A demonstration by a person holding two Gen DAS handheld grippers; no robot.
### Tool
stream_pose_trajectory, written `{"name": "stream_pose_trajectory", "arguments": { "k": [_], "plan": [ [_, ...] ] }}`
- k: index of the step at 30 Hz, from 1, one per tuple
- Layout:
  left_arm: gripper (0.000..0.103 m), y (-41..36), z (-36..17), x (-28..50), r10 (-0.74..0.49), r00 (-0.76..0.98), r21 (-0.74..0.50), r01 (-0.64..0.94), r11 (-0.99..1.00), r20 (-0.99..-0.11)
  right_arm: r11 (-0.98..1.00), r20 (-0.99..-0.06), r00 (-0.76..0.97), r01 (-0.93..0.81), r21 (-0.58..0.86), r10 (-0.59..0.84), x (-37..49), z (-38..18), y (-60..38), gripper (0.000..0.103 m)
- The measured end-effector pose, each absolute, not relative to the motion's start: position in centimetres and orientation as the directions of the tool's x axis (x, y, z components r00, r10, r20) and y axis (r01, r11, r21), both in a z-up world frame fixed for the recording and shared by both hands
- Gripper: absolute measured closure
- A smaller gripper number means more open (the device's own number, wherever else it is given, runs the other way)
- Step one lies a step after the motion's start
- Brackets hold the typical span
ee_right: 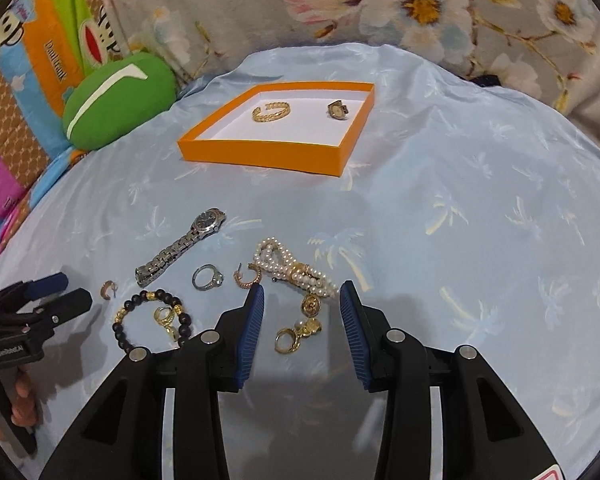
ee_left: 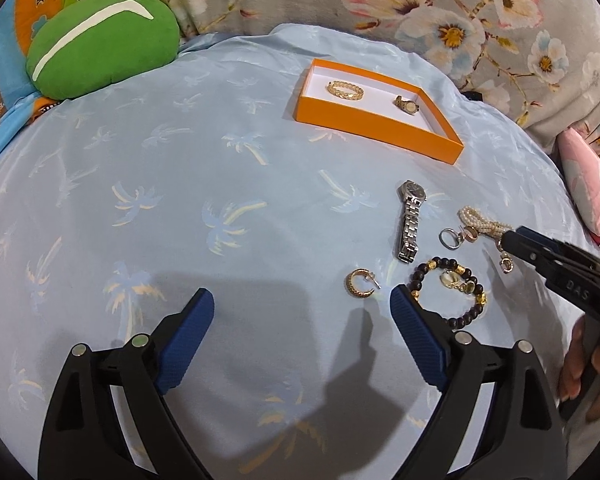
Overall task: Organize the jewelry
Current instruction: 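Grasp the pearl bracelet with the right tool and lift it, then grasp the silver wristwatch with the left tool while the right tool holds the pearl bracelet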
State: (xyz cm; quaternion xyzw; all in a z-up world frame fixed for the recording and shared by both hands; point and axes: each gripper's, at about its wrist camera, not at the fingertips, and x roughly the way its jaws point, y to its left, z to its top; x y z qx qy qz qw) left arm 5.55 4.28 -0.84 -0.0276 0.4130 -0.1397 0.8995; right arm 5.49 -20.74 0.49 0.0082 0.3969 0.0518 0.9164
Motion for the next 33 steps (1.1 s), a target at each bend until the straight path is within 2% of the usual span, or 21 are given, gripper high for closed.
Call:
{"name": "stream_pose_trajectory", "arguments": {
  "k": [5,12,14,15,16,22,28,33],
  "plan": [
    [0.016,4.1,-0.8,5.6,-0.273,0.618,-0.159,0.234,0.959,-0.737,0.99,-0.748,0.657,-0.139,0.001,0.092,7.0,0.1,-21.0,0.064],
    [0.015,3.9,-0.9,5.6,-0.274,0.617,-0.156,0.239,0.958,-0.738,0.98,-0.77,0.621,-0.197,0.027,0.146,8.3,-0.4,-20.9,0.065],
    [0.015,3.8,-0.9,5.6,-0.275,0.617,-0.156,0.24,0.958,-0.738,0.979,-0.772,0.621,-0.205,0.01,0.138,8.1,-0.5,-20.2,0.074],
    [0.015,3.8,-0.9,5.6,-0.276,0.617,-0.156,0.241,0.958,-0.737,0.978,-0.772,0.619,-0.208,0.014,0.142,8.0,-0.5,-19.9,0.085],
    [0.015,3.8,-0.9,5.6,-0.275,0.617,-0.156,0.241,0.958,-0.738,0.98,-0.771,0.622,-0.2,0.015,0.139,7.8,-0.5,-19.7,0.089],
    [0.015,3.7,-0.9,5.6,-0.282,0.614,-0.156,0.252,0.955,-0.737,0.993,-0.731,0.672,-0.104,0.062,0.116,6.2,0.2,-19.3,0.09],
    [0.015,3.1,-0.4,5.5,-0.295,0.624,-0.151,0.274,0.95,-0.723,0.969,-0.655,0.735,-0.013,0.245,0.176,1.9,1.5,-20.0,0.09],
    [0.015,-0.2,1.5,6.8,-0.324,0.631,-0.14,0.324,0.936,-0.704,0.963,-0.667,0.721,-0.005,0.268,0.19,-1.6,0.8,-19.1,0.09]
  ]
}}
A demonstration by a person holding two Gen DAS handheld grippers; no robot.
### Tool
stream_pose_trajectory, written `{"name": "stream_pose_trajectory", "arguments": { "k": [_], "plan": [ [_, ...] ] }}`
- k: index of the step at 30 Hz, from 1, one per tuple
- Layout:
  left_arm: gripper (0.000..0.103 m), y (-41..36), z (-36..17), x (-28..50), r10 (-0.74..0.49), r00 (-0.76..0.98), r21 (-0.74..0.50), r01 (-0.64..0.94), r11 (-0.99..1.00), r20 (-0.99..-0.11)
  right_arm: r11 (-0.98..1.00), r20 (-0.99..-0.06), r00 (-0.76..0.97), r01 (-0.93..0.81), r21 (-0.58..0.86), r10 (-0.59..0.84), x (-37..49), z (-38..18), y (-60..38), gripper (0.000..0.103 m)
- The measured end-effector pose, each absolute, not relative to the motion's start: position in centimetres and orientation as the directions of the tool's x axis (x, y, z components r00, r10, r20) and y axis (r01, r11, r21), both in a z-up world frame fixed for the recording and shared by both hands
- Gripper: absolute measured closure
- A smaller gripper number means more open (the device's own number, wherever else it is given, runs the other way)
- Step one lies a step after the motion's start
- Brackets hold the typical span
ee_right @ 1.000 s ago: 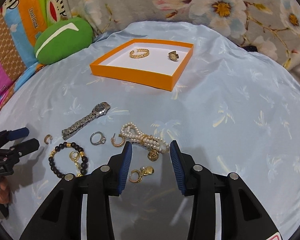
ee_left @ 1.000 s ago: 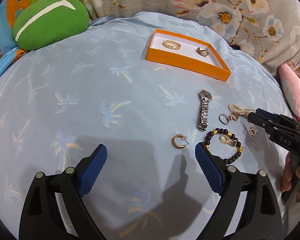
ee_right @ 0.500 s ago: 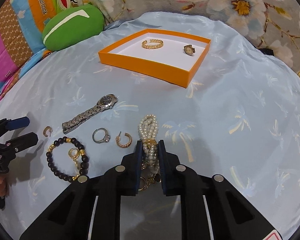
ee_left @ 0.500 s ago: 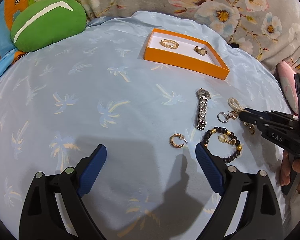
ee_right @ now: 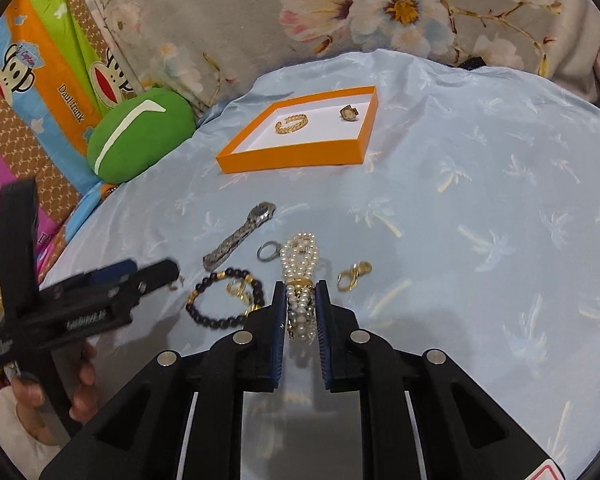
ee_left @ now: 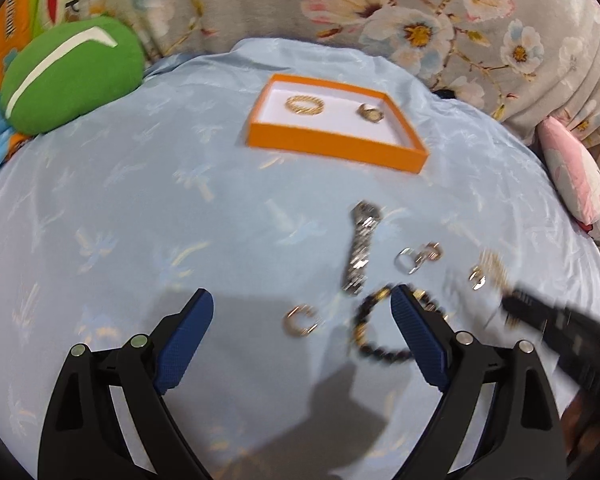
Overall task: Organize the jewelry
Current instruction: 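Grasp the silver wristwatch with the left tool while the right tool holds the pearl bracelet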
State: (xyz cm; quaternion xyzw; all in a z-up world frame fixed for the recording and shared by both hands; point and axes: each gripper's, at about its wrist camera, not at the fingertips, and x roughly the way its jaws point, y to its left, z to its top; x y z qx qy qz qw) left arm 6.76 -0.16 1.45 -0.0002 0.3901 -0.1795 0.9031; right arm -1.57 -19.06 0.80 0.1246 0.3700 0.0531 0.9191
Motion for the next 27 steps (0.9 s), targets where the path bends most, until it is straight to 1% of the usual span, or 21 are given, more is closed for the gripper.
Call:
{"name": "stream_pose_trajectory", "arguments": {
  "k": [4,6,8,9,11,12,15,16,17,20,27],
  "plan": [
    [0.015,-4.3,2.1,8.8,-0.298,0.636,-0.072,0.356,0.932,-0.711,0.966,-0.699,0.699,0.045,0.255,0.152,-2.1,-0.3,-19.3,0.09],
    [0.018,-5.9,1.7,10.0,-0.291,0.619,-0.057,0.369,0.928,-0.729,0.962,-0.706,0.693,0.067,0.266,0.147,-2.0,-0.5,-19.8,0.09],
    [0.033,-7.3,0.7,11.3,-0.281,0.589,-0.053,0.374,0.926,-0.757,0.959,-0.704,0.695,0.077,0.272,0.144,-1.9,-0.6,-20.0,0.09],
    [0.035,-7.7,0.3,11.7,-0.274,0.579,-0.052,0.37,0.927,-0.768,0.959,-0.705,0.694,0.075,0.274,0.147,-1.9,-0.7,-20.1,0.089],
    [0.042,-8.0,-0.6,12.5,-0.259,0.564,-0.053,0.355,0.933,-0.784,0.96,-0.706,0.693,0.072,0.269,0.146,-1.9,-0.7,-20.0,0.089],
    [0.043,-8.1,-0.6,12.5,-0.243,0.584,-0.033,0.347,0.937,-0.774,0.96,-0.707,0.691,0.069,0.27,0.149,-1.9,-0.8,-20.0,0.089],
    [0.047,-8.3,-0.7,12.5,-0.238,0.588,-0.027,0.344,0.939,-0.773,0.957,-0.707,0.69,0.072,0.28,0.155,-1.8,-0.8,-20.1,0.089],
    [0.053,-8.3,-0.7,12.4,-0.238,0.593,-0.024,0.345,0.938,-0.77,0.956,-0.706,0.69,0.072,0.284,0.157,-1.8,-0.8,-20.1,0.089],
    [0.062,-8.4,-0.6,12.3,-0.238,0.598,-0.018,0.349,0.937,-0.766,0.955,-0.707,0.69,0.075,0.286,0.157,-1.7,-0.9,-20.2,0.089],
    [0.082,-8.3,-0.5,12.2,-0.253,0.601,-0.027,0.359,0.933,-0.758,0.954,-0.705,0.691,0.079,0.29,0.157,-1.8,-0.9,-20.2,0.089],
    [0.086,-7.4,-0.4,12.3,-0.306,0.589,-0.094,0.363,0.927,-0.748,0.952,-0.702,0.695,0.086,0.293,0.153,-1.8,-0.9,-20.3,0.089]
  ]
}}
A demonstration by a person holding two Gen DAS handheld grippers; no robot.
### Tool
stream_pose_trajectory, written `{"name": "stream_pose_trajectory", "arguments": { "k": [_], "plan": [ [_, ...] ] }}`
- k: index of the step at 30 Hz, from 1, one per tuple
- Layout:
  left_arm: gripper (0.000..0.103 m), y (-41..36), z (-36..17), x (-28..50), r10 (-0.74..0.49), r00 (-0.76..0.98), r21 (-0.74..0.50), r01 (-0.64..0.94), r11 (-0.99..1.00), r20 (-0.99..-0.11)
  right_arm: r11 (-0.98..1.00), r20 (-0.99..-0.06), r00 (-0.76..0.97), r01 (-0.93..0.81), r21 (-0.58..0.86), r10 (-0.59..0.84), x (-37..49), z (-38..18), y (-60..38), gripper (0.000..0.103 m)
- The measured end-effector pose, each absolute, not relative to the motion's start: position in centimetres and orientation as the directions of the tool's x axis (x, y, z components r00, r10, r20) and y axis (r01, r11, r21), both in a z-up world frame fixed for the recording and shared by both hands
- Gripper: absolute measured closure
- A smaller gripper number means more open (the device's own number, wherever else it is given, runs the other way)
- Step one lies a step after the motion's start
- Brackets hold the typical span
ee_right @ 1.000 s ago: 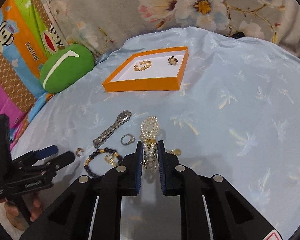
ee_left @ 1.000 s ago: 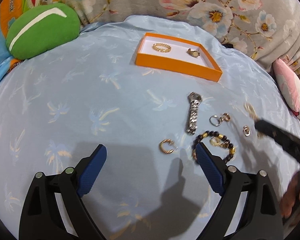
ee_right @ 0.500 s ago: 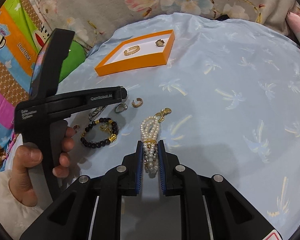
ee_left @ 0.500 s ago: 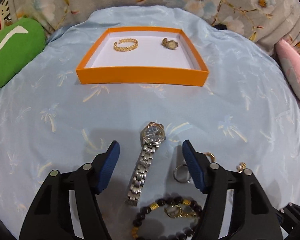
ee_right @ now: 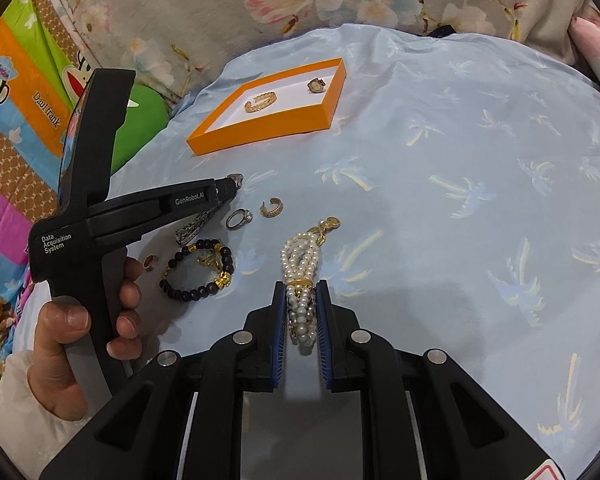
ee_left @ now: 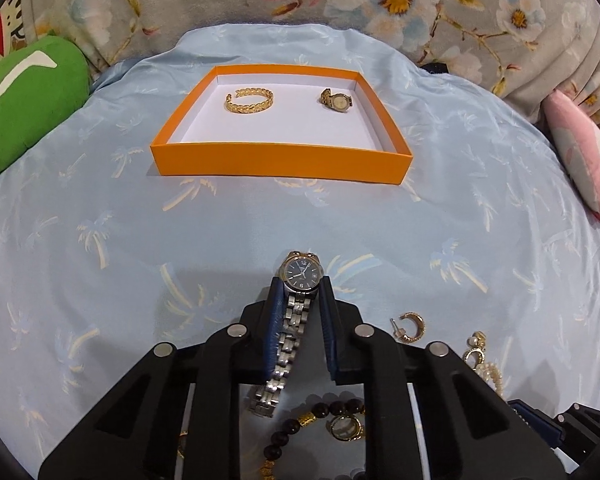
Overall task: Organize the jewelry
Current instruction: 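Grasp the silver wristwatch with the left tool while the right tool holds the pearl bracelet, then carry silver watch and pearl bracelet into the orange box and open both tools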
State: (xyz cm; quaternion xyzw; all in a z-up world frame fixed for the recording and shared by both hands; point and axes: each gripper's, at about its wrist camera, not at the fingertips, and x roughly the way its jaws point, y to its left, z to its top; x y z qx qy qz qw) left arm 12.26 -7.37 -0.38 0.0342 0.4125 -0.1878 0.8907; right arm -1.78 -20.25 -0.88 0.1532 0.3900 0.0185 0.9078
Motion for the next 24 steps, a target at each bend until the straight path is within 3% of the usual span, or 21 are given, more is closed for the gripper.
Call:
{"name": "stream_pose_trajectory", "arguments": {
  "k": [17,24],
  "plan": [
    [0.087,-3.7,3.1,9.4,-0.358,0.634,-0.144,0.364,0.92,-0.686,0.951,-0.683,0.717,0.093,0.293,0.14,-2.1,-0.2,-20.4,0.089],
    [0.087,-3.0,6.0,10.0,-0.349,0.668,-0.106,0.377,0.92,-0.657,0.956,-0.625,0.767,0.052,0.289,0.147,0.8,4.3,-20.6,0.089]
  ]
}}
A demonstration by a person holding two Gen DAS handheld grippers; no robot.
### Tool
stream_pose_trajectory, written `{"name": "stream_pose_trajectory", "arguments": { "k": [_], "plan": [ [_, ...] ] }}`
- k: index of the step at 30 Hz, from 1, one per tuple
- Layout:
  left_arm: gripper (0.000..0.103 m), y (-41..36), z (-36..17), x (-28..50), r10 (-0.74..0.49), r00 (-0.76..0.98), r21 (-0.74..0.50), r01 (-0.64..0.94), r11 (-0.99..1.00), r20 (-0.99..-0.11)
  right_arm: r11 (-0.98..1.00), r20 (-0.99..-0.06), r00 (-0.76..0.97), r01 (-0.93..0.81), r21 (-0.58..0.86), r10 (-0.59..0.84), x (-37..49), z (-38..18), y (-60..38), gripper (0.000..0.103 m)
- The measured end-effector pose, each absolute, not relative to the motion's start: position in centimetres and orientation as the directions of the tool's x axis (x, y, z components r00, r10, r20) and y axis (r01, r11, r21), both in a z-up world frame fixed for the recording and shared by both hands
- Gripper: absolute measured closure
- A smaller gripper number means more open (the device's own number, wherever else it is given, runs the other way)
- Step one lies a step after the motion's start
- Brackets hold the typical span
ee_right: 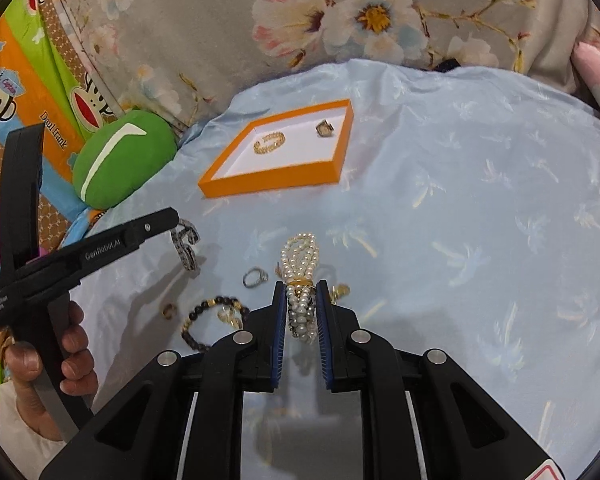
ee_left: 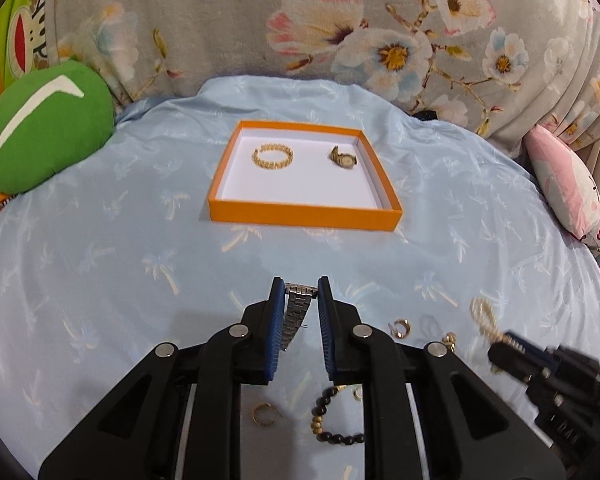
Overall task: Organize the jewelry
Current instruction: 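Carry silver watch and pearl bracelet into the orange box and open both tools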
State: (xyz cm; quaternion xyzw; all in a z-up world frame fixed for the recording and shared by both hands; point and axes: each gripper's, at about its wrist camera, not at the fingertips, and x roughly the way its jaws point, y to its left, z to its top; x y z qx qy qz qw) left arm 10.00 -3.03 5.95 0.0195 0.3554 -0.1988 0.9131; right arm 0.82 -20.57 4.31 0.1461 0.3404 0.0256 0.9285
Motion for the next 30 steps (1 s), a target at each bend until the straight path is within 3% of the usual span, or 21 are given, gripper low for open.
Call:
{"name": "stream_pose_trajectory", "arguments": {
  "k": [7,13,26,28,30],
  "plan": [
    [0.087,-4.3,10.1,14.1,-0.346,0.731,-0.05,0.394,0.918,-0.587,0.964,-0.587,0.796,0.013,0.266,0.151,8.6,7.9,-20.9,0.089],
    [0.087,-6.2,11.7,20.2,-0.324,0.768,-0.028,0.372,0.928,-0.552,0.966,-0.607,0.783,0.031,0.256,0.136,15.7,7.5,-21.4,0.089],
    [0.087,-8.7,4.1,29.0,-0.292,0.687,-0.062,0.339,0.939,-0.665,0.97,-0.697,0.707,0.064,0.234,0.121,24.1,1.8,-21.9,0.089],
    [0.087,-8.8,3.4,29.1,-0.279,0.693,-0.052,0.33,0.943,-0.665,0.969,-0.699,0.704,0.061,0.238,0.127,24.3,1.2,-21.9,0.087],
    [0.079,-8.7,3.2,29.1,-0.274,0.701,-0.051,0.321,0.946,-0.658,0.97,-0.69,0.714,0.061,0.234,0.122,24.0,1.4,-22.0,0.08]
  ]
}}
